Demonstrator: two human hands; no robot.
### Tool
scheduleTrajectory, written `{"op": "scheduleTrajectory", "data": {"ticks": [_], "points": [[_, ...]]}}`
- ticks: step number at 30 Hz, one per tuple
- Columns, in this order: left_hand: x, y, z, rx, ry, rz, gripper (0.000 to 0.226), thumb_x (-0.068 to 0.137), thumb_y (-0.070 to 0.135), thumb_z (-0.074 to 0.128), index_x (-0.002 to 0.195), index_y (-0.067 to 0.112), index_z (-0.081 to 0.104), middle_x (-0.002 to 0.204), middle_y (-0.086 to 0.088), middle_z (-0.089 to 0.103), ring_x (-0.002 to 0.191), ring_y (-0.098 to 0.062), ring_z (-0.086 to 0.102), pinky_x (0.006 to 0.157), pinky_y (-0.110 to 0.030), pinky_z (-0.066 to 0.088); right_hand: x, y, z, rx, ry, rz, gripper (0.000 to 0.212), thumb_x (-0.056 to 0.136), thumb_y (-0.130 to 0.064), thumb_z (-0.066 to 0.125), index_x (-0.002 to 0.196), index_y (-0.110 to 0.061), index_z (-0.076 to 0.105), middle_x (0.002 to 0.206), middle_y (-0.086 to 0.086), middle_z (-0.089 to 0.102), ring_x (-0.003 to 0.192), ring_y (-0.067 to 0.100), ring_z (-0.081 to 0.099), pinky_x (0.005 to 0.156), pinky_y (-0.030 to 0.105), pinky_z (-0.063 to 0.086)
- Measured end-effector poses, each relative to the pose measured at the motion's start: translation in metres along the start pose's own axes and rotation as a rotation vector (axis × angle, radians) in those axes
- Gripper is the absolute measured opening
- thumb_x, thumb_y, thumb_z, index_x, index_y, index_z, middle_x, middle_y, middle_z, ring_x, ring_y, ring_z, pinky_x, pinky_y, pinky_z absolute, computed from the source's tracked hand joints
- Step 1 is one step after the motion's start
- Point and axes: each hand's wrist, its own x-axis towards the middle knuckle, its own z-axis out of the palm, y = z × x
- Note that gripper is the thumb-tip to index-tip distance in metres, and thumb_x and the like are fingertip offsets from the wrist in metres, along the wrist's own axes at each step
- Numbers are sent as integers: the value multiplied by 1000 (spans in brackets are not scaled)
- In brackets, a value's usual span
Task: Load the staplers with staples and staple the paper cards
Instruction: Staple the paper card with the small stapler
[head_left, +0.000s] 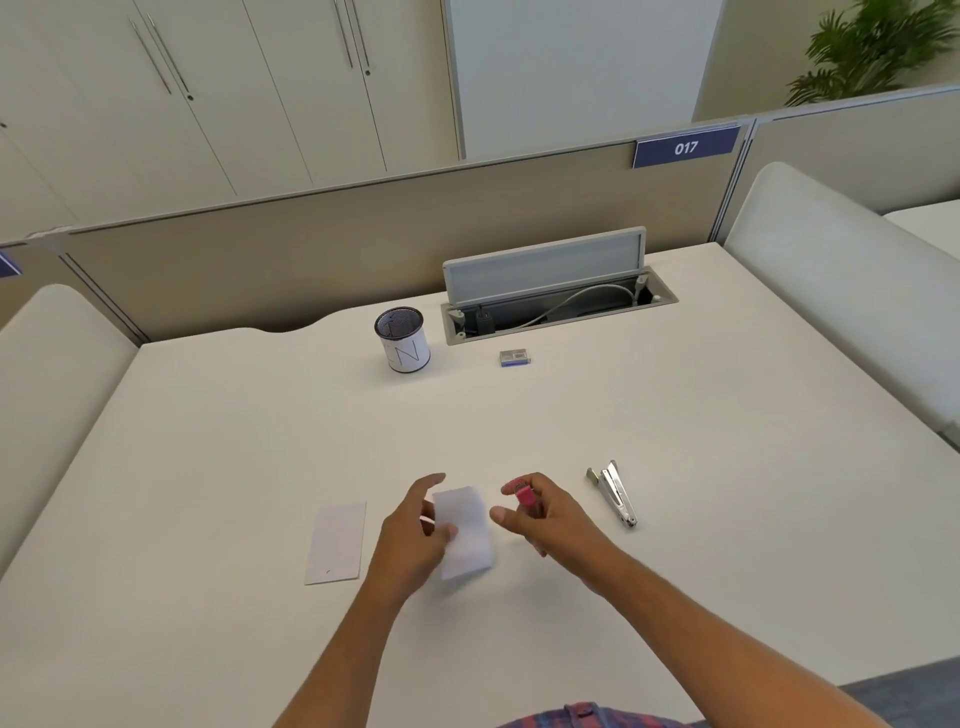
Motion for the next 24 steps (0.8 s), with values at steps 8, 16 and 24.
{"op": "scheduleTrajectory", "data": {"ticks": [8,16,24], "points": [[-22,45,-2,-425,-74,46,53,85,4,77,125,35,63,98,-15,73,89,-36,69,81,-40,59,1,-22,-4,150,77,-97,16,88,-20,82,93,-9,71,57,-7,45,45,11,33,44,20,26],[-30,58,2,-506,-127,-31,48,79,28,80,123,20,64,97,-14,76,81,-21,69,68,-30,50,-6,-47,-9,204,190,-279,17,91,-7,77,93,5,66,61,-5,52,47,4,40,46,14,32],[-36,54,13,-621,-170,-131,18,98,14,65,112,5,72,99,-18,77,77,-22,68,69,-31,50,-18,-47,-16,-85,247,-417,9,90,-7,76,91,-15,76,83,-13,74,77,4,64,69,12,47]]}}
